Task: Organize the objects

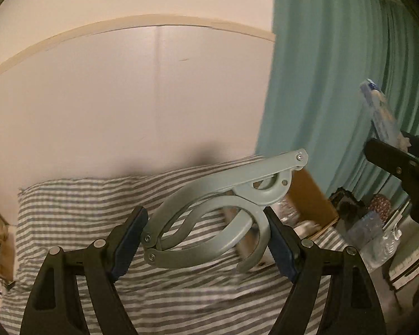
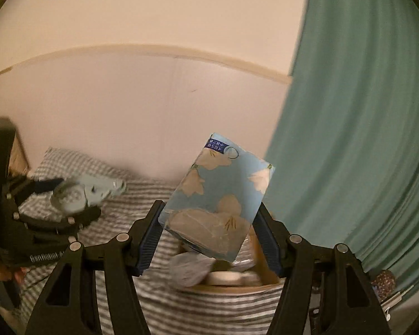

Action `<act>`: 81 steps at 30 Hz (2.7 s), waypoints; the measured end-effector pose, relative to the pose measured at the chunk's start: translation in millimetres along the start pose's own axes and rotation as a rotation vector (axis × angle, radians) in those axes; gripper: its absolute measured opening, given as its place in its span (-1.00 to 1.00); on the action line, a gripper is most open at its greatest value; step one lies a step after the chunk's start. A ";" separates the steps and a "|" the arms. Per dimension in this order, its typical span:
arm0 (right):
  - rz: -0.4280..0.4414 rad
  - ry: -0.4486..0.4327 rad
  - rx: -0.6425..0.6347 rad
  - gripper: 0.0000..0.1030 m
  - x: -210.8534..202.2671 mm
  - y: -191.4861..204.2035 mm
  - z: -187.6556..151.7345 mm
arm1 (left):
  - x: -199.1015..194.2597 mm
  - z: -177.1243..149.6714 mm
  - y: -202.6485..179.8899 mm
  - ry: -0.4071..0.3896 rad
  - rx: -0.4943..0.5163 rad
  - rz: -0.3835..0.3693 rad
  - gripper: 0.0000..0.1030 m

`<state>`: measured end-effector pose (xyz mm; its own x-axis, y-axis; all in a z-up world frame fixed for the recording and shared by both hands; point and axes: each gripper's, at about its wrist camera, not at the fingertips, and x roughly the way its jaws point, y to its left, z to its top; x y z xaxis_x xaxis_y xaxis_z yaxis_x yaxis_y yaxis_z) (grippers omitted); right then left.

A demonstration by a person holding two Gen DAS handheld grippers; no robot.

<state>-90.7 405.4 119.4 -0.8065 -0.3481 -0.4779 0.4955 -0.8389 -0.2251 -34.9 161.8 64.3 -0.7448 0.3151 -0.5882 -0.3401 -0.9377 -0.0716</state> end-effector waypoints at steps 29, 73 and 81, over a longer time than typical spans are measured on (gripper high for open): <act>0.050 0.157 0.125 0.22 158.6 -115.7 -68.0 | 189.6 12.1 -114.2 0.171 0.040 0.000 0.62; -0.025 -0.079 0.136 0.83 -2.7 -50.8 -40.9 | -68.7 37.8 3.9 -0.242 0.022 0.143 1.00; -0.011 -0.161 0.088 0.99 -28.8 -7.6 -36.3 | -99.6 -15.3 34.2 -0.345 -0.047 0.277 1.00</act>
<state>-59.6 437.0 104.0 -0.8561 -0.3956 -0.3326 0.4624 -0.8737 -0.1512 36.4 96.1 108.2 -0.9550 0.0742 -0.2872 -0.0803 -0.9967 0.0096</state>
